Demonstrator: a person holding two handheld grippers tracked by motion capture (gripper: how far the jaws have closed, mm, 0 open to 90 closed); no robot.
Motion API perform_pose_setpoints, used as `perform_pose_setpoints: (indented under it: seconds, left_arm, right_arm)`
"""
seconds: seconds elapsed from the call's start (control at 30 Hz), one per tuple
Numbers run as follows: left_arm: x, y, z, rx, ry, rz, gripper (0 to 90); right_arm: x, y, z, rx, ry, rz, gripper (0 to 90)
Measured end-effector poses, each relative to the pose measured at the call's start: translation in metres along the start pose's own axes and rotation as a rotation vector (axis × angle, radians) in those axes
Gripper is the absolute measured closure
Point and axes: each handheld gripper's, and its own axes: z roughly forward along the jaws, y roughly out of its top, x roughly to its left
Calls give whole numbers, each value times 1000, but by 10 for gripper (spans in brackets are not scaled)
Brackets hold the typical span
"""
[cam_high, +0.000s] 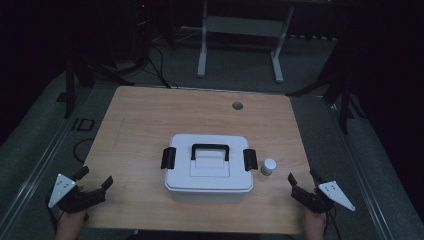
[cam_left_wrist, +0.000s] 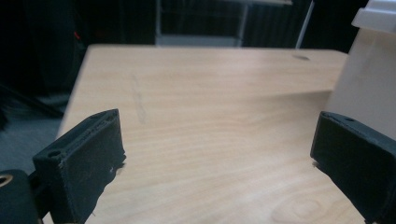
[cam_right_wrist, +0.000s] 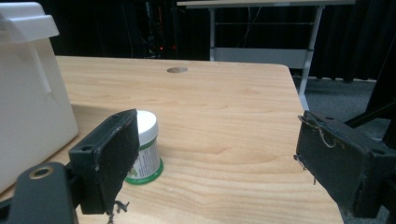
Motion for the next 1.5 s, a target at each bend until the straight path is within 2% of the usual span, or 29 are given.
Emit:
perform_pose_setpoints:
  seconds: [0.07, 0.13, 0.17, 0.2, 0.23, 0.27, 0.3, 0.33, 0.37, 0.4, 0.47, 0.5, 0.53, 0.63, 0.67, 0.7, 0.8, 0.87, 0.9, 0.93, 0.97, 1.07, 1.17, 1.33, 1.5]
  left_arm:
    - [3, 3, -1, 24, -38, 0, 22]
    - [3, 3, -1, 24, -38, 0, 22]
    - [7, 6, -1, 87, -59, 59, 22]
    - [9, 7, -1, 113, -77, 61, 22]
    - [9, 7, -1, 113, -77, 61, 22]
    - [12, 10, 0, 215, -111, 95, 24]
    - [12, 11, 0, 257, -114, 113, 42]
    - [12, 14, 2, 328, -134, 134, 54]
    - [12, 17, 3, 376, -161, 131, 55]
    - [11, 20, 4, 430, -176, 149, 55]
    - [9, 27, 6, 503, -193, 188, 55]
    - [8, 29, 6, 527, -202, 197, 54]
    - [6, 35, 7, 563, -227, 204, 54]
    - [2, 43, 10, 641, -251, 252, 55]
    - [-1, 46, 11, 690, -253, 295, 54]
    - [-3, 48, 12, 701, -247, 316, 54]
    - [-5, 57, 12, 758, -264, 328, 55]
    - [-6, 62, 13, 808, -267, 353, 55]
    - [-7, 63, 14, 843, -282, 346, 55]
    - [-7, 63, 14, 843, -282, 346, 55]
    - [-8, 65, 14, 909, -308, 377, 55]
    - [-11, 69, 16, 967, -341, 387, 55]
    - [-13, 73, 17, 991, -363, 399, 55]
    - [-23, 80, 24, 1060, -373, 461, 55]
    - [-32, 90, 31, 1106, -395, 495, 56]
  right_arm:
    - [0, -1, -1, 6, 3, 3, 129]
    - [0, -1, -1, 8, 5, 4, 129]
    - [0, -1, -1, 8, 5, 4, 129]
    - [1, -1, -1, 13, 7, -2, 129]
    - [1, -1, -1, 13, 7, -2, 129]
    - [2, -1, 0, 17, 12, -8, 129]
    - [2, -1, 0, 20, 12, -10, 129]
    - [2, -1, 0, 21, 13, -10, 129]
    - [1, -1, 0, 22, 15, -11, 129]
    - [1, -1, 0, 21, 17, -10, 129]
    - [2, -1, 0, 24, 17, -11, 129]
    - [2, -1, 0, 25, 19, -12, 129]
    - [2, -1, 0, 26, 19, -12, 129]
    - [2, -1, 0, 26, 21, -14, 129]
    - [2, -1, 0, 27, 20, -14, 129]
    - [2, -1, 0, 27, 23, -14, 129]
    - [2, -2, 0, 27, 24, -15, 129]
    - [2, -2, 0, 25, 25, -14, 129]
    - [2, -2, 0, 25, 25, -14, 129]
    - [2, -2, 0, 24, 27, -12, 129]
    - [2, -2, 0, 24, 32, -9, 129]
    - [2, -1, 0, 25, 32, -16, 129]
    - [3, -1, 0, 24, 33, -18, 129]
    - [3, -2, 0, 25, 34, -17, 129]
    - [3, -2, 0, 26, 37, -17, 129]
